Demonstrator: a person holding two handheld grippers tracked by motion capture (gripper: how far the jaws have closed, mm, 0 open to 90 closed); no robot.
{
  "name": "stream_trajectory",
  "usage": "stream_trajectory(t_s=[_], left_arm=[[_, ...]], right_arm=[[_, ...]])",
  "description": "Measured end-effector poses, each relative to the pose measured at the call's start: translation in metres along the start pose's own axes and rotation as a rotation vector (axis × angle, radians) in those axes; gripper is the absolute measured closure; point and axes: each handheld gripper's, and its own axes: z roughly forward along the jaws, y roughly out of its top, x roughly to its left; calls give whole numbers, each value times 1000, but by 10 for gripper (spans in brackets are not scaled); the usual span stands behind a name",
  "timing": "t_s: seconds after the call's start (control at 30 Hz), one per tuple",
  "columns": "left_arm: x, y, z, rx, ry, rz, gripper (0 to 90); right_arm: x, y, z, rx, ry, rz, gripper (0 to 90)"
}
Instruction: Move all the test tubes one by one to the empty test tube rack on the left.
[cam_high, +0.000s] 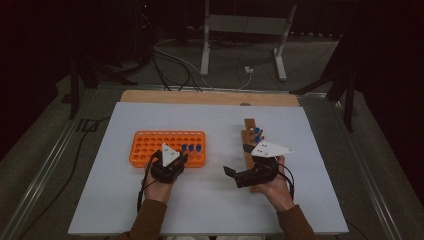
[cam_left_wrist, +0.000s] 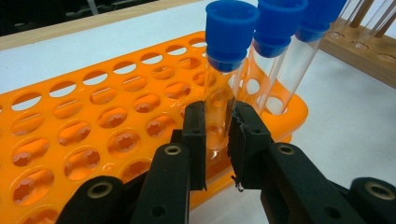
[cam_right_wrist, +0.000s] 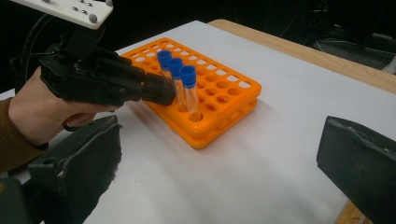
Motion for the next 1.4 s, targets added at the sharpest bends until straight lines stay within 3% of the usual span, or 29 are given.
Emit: stream_trajectory(t_s=[0.57, 0.77, 1.03, 1.17, 1.33, 1.4], left_arm=[[6, 1, -2, 9, -45, -63, 762], [8, 1, -8, -30, -62, -65, 634], [14, 4, -26, -79, -124, -87, 480], [17, 6, -38, -115, -131, -80, 363], [19, 4, -50, -139, -98, -89, 192], [19, 2, -54, -142, -94, -92, 164]], right_arm=[[-2, 0, -1, -10, -3, 11, 0], [-3, 1, -2, -15, -8, 15, 0], [-5, 1, -3, -26, -16, 26, 0], [-6, 1, -4, -29, -21, 29, 0], [-8, 3, -4, -27, -31, 27, 0], [-9, 5, -6, -31, -38, 21, 0]])
